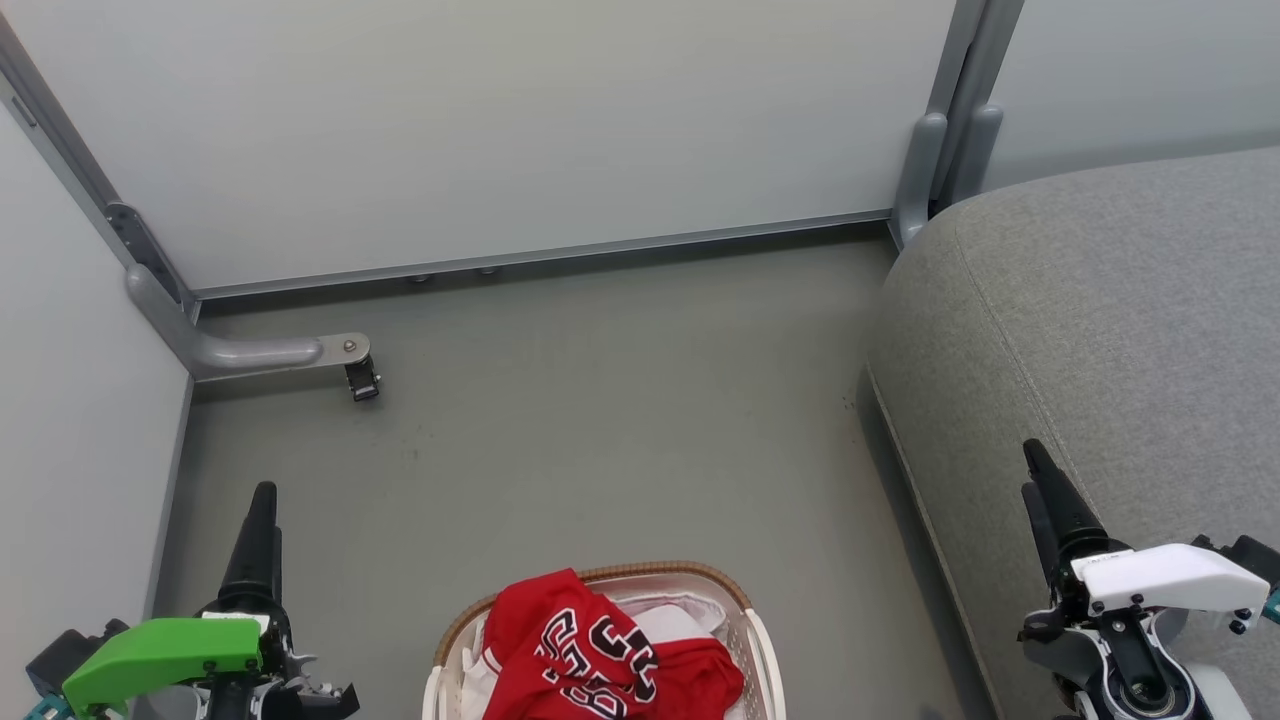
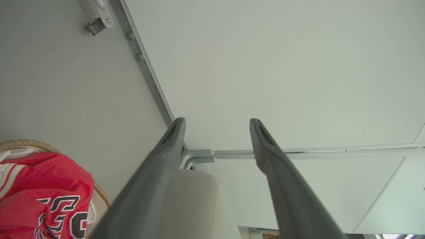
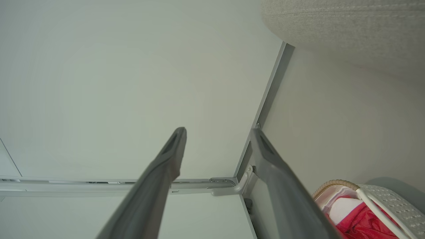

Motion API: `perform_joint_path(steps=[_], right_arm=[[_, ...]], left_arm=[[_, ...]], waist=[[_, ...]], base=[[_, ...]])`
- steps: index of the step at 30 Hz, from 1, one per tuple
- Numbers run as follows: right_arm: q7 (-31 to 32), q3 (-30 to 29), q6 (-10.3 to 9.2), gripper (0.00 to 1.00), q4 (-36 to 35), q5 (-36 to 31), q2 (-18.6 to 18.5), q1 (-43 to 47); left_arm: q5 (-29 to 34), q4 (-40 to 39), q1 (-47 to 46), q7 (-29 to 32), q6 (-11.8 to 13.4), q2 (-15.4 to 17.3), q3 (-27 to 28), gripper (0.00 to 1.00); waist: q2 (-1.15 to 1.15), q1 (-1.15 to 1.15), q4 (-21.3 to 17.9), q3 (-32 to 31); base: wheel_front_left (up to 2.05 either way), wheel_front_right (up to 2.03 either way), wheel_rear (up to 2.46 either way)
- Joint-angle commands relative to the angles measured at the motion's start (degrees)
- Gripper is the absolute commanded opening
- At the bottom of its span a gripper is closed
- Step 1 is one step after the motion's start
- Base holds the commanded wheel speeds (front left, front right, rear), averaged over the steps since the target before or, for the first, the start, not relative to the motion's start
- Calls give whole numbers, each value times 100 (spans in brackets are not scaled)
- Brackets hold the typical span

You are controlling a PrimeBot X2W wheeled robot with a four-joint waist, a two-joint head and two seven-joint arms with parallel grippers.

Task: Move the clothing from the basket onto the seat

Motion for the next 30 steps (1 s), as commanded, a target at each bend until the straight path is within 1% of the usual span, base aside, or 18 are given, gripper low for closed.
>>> perform_joint_path(steps=[1, 5, 6, 7, 14, 24, 30], right_arm=[[-72, 55, 0, 100, -76, -322, -71, -195], [-167, 147, 1, 100, -28, -800, -75, -256], [-215, 192, 1, 100, 10, -1034, -76, -282], [-242, 227, 1, 100, 33, -1162, -81, -296], [-404, 436, 1, 100, 181, -1959, -100, -403], [-614, 649, 1, 100, 367, -3005, -117, -536], [-731, 758, 1, 100, 516, -3508, -98, -612]], left_arm=[[335, -77, -197, -81, -8, 102, -22, 100], [885, -36, -204, -176, -9, 144, -61, 100], [1205, -19, -202, -226, -10, 169, -74, 100], [1376, -13, -198, -253, -10, 175, -88, 100], [2319, 34, -182, -418, -11, 229, -196, 100], [3388, 138, -189, -629, -8, 328, -367, 100], [3938, 206, -192, -747, 26, 408, -459, 100]], waist=[[0, 0, 2, 3], [0, 0, 3, 7], [0, 0, 5, 10], [0, 0, 5, 11], [0, 0, 8, 17], [0, 0, 13, 27], [0, 0, 15, 41]], base=[[0, 0, 0], [0, 0, 0], [0, 0, 0], [0, 0, 0], [0, 0, 0], [0, 0, 0], [0, 0, 0]])
